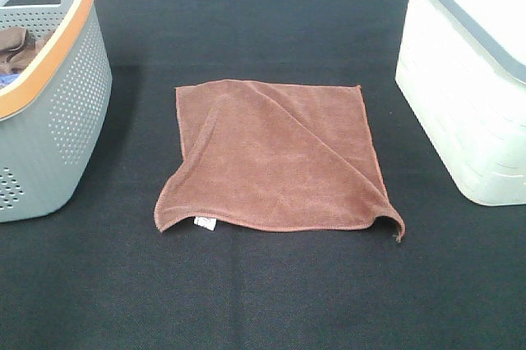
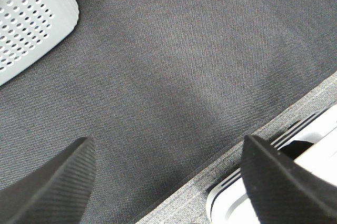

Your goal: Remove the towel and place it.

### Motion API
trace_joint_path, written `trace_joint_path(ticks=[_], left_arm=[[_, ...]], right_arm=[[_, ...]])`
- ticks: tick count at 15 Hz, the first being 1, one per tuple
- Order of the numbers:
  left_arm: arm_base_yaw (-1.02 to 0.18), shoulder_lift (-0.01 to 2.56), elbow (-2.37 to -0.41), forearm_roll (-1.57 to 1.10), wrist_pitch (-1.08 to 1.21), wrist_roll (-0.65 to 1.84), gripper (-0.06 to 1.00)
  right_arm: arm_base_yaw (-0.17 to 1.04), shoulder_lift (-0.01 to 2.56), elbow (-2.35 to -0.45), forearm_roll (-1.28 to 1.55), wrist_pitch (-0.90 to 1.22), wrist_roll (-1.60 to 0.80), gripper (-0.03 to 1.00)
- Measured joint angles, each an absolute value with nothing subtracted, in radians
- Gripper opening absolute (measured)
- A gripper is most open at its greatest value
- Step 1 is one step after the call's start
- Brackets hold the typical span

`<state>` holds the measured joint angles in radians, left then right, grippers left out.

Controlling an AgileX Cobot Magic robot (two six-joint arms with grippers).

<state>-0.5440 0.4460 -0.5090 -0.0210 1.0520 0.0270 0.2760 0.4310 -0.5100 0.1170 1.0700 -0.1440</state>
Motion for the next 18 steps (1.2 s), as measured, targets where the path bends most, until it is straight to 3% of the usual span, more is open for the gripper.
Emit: trace_joint_path(ticks=[9,15,18], left_arm=[[-0.544,0.446,-0.509,-0.021,1.052,0.027,0.73],[-0.120,0.320,-0.509,-0.014,1.051,0.027,0.73],[-0.038,0.159,-0.509,-0.010,1.051,0.027,0.73]], right_arm=[[0.276,0.429,-0.510,0.117,1.070,-0.144,0.65],[0.094,0.216,-0.509,0.132,1.069,-0.144,0.65],[0.033,0.079,-0.508,0.137,1.069,-0.144,0.65]])
